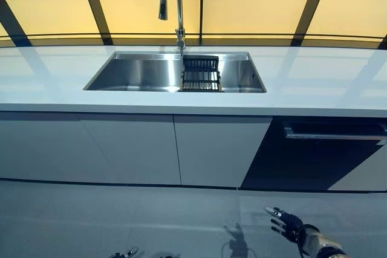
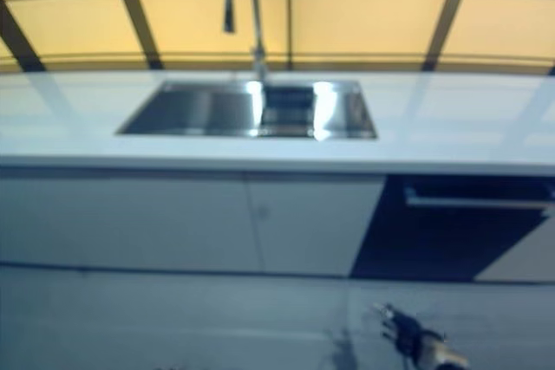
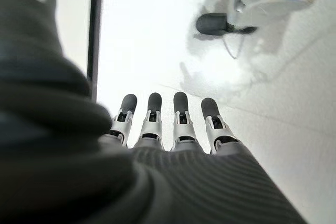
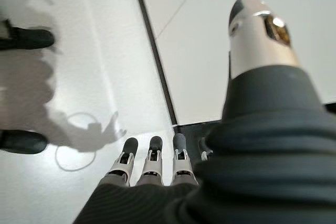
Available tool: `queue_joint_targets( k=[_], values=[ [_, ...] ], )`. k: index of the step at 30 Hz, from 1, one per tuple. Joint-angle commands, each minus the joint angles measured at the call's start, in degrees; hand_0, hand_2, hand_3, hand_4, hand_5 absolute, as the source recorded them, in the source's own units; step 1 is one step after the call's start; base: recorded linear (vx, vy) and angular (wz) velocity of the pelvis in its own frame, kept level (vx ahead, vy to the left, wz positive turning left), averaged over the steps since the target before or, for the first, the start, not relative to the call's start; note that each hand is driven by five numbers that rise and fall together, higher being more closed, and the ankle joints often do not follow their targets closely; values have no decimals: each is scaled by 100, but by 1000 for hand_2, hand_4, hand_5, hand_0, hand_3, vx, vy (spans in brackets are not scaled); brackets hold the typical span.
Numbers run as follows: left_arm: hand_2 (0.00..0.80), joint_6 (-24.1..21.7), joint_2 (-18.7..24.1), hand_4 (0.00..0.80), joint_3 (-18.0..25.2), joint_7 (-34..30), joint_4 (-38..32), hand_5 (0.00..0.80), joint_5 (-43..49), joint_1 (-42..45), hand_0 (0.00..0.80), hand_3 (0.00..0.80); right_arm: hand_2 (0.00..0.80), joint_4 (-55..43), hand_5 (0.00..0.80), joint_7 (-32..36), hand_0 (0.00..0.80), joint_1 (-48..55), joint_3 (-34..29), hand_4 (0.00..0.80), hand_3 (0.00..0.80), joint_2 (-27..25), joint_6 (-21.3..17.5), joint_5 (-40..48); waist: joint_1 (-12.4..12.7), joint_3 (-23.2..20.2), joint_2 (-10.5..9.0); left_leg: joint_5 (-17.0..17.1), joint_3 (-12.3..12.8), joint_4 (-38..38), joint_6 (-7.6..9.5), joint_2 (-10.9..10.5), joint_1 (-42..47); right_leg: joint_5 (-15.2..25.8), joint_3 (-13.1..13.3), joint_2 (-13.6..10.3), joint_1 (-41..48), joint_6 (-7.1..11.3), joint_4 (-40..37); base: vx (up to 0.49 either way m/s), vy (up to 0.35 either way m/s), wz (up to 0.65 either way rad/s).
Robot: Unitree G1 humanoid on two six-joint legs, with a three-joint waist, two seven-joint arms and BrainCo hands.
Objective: Take plates into dishwasher
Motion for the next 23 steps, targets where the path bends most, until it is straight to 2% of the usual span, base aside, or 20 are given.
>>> queue_joint_targets(
  k=[1, 3, 8, 10, 16, 23],
  values=[
    [0, 258, -129, 0, -194, 136, 330, 0, 411, -504, 0, 0, 0, 410, 0, -285, 0, -221, 118, 0, 0, 434, -93, 195, -53, 152, -167, -280, -59, -22, 55, 40, 132, 294, 84, -170, -153, 153, -68, 21, 15, 4],
    [0, 372, -263, 0, -254, 88, 373, 0, 571, -513, 0, 0, 0, 609, 0, -343, 0, -72, 128, 0, 0, 583, -83, -133, -83, 148, -155, -308, -45, -22, 76, 31, 151, 295, 102, -177, -150, 164, -68, 0, 0, 0],
    [0, 354, -453, 0, -435, 125, 375, 0, 773, -496, 0, 0, 0, 840, 0, -563, 0, 74, 138, 0, 0, 777, 156, -218, -135, 168, -134, -362, -24, -22, 108, 25, 214, 299, 156, -190, -128, 195, -68, 0, 0, 0],
    [0, 420, -469, 0, -493, 221, 300, 0, 730, -470, 0, 0, 0, 906, 0, -572, 0, 105, 259, 0, 0, 827, 306, -647, -159, 184, -112, -395, -20, -22, 116, 15, 252, 295, 184, -199, -113, 209, -68, 0, 45, -1],
    [0, 559, -445, 0, -482, 129, 239, 0, 497, -456, 0, 0, 0, 909, 0, -651, 0, 69, 440, 0, 0, 887, 353, -615, -146, 182, -98, -425, -56, -22, 131, -16, 284, 298, 217, -209, -100, 230, -68, 0, 32, -3],
    [0, 439, -440, 0, -587, 180, 176, 0, 484, -426, 0, 0, 0, 806, 0, -603, 0, 48, 508, 0, 0, 892, 341, -502, -132, 191, -137, -461, -49, -22, 155, -31, 318, 285, 227, -209, -73, 239, -68, 0, 0, 0]
  ],
)
